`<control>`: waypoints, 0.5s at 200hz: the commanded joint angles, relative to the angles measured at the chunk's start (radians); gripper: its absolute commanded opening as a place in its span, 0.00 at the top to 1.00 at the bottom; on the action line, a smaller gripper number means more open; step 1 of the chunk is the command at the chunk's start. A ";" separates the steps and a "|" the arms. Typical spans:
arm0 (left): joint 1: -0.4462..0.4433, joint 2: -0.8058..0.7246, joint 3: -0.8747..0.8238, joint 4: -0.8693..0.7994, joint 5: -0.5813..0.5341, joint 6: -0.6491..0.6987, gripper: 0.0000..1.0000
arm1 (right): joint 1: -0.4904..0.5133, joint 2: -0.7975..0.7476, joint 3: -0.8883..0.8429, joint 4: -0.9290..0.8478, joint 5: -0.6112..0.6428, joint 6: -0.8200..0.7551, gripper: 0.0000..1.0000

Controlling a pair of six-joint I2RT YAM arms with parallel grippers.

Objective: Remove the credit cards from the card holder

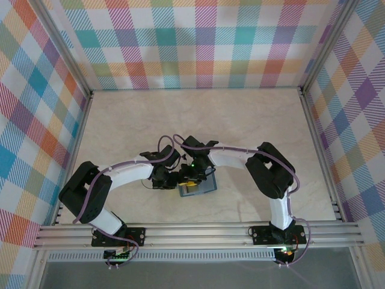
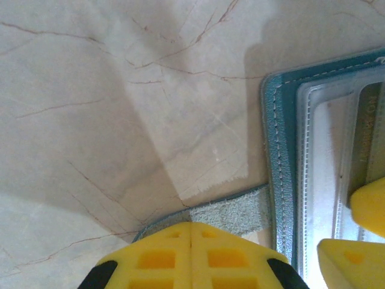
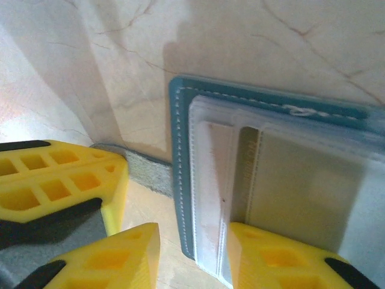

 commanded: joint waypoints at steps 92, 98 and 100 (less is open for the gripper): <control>0.012 0.019 -0.004 0.015 0.003 0.007 0.93 | -0.001 -0.031 -0.026 0.033 -0.084 0.005 0.57; 0.012 0.018 -0.006 0.016 0.004 0.007 0.93 | -0.001 -0.031 -0.028 0.040 -0.093 0.009 0.57; 0.012 0.018 -0.007 0.017 0.005 0.007 0.93 | -0.001 -0.031 -0.029 0.040 -0.094 0.010 0.57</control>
